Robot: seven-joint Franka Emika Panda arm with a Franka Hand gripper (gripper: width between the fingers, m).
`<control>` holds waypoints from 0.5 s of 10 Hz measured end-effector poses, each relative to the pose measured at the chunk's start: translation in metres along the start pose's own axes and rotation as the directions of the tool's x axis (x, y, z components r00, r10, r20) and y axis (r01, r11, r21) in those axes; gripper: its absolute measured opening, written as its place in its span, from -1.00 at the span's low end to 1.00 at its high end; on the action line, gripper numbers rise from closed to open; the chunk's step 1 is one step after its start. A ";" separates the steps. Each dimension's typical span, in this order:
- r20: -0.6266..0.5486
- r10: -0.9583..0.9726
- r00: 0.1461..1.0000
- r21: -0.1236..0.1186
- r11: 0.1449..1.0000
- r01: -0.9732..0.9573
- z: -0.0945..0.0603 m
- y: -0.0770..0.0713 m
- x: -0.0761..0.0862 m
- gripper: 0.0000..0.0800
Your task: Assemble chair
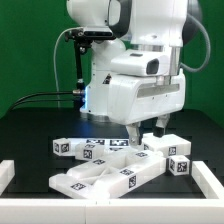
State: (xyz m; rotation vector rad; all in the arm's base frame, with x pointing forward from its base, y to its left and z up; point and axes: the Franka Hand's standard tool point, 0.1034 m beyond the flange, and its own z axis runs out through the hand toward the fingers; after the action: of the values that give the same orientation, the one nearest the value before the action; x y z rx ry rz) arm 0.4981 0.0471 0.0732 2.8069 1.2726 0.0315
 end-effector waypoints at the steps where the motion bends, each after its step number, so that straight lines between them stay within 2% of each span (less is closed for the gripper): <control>1: -0.007 0.054 0.998 0.015 0.998 -0.054 0.001 0.004 -0.004 0.62; 4: -0.006 0.056 0.998 0.018 0.998 -0.056 0.001 0.003 -0.004 0.62; 5: 0.015 0.184 0.983 0.034 0.982 -0.184 0.000 0.005 -0.006 0.62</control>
Offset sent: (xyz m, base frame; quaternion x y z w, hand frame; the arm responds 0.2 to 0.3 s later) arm 0.0000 0.0000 0.0000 0.0000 0.0000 0.0000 1.0000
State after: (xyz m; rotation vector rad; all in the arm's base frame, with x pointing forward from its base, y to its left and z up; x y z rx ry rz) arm 0.4983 0.0395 0.0734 2.9408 1.0170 0.0004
